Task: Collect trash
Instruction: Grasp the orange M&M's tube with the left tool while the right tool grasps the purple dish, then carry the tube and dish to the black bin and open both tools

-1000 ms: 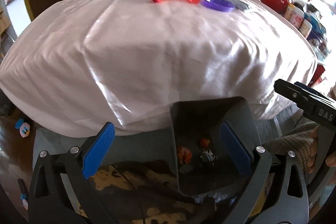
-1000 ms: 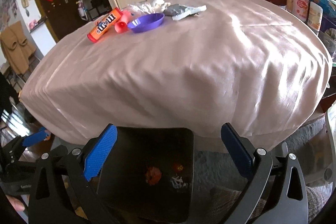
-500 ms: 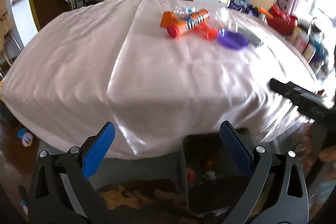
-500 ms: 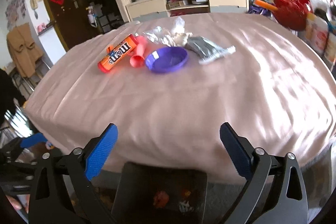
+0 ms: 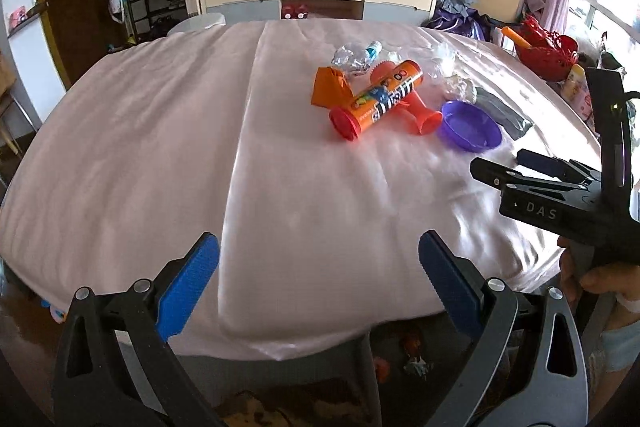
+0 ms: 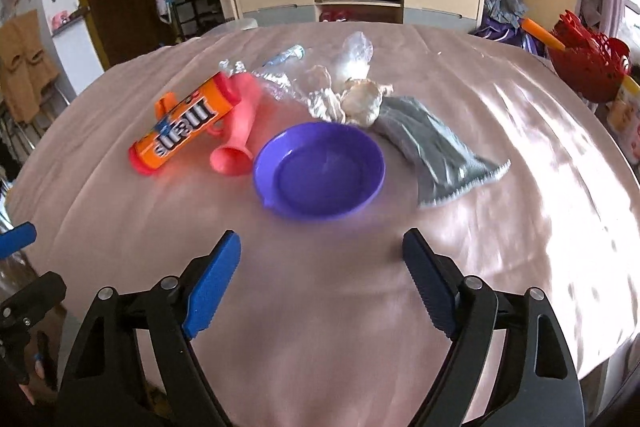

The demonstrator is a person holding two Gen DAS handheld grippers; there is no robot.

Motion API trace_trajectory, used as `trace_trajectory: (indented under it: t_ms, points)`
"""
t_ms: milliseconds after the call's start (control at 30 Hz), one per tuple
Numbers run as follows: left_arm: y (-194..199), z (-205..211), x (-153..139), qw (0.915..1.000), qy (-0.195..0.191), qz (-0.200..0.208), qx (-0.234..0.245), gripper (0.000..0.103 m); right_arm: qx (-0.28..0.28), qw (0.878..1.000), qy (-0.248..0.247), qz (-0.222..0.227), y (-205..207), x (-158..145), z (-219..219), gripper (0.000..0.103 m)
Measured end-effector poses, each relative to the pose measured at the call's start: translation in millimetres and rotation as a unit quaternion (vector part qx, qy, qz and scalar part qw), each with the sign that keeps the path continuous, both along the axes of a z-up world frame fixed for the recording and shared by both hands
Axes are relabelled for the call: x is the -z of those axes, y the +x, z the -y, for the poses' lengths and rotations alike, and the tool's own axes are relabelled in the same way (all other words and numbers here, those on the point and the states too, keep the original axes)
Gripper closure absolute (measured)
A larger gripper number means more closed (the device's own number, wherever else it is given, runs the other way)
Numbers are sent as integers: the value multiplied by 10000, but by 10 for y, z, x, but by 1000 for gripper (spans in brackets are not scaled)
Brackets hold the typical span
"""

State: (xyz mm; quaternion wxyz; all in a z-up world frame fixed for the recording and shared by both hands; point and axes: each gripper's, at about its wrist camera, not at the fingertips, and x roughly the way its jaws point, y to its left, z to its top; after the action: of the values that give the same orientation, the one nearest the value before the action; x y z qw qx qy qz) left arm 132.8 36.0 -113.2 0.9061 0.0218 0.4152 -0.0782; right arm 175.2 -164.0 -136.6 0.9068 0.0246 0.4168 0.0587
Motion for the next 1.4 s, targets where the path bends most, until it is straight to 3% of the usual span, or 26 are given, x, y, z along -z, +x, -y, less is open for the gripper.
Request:
trace_trajectory:
  t_ms: [500, 667, 833, 900, 1100, 1400]
  points:
    - [771, 152, 74, 9986, 51, 78, 511, 10, -9, 10000, -84, -31, 425, -9, 12, 19]
    - [948, 262, 85, 9965, 118, 143, 811, 20, -83, 9999, -76, -38, 430, -19, 0, 23]
    - [1073, 388, 169, 9943, 213, 58, 1047, 23, -97, 9999, -67, -59, 434, -27, -5, 24]
    - [1117, 412, 206, 9938, 151, -14, 1097, 29, -98, 9999, -66, -66, 441, -33, -6, 25]
    - [1092, 444, 223, 9928, 34, -65, 1196, 61, -98, 9999, -31, -37, 449, -42, -5, 26]
    - [795, 462, 209, 9926, 71, -67, 1214, 67, -45, 10000, -8, 42, 259, -95, -4, 27]
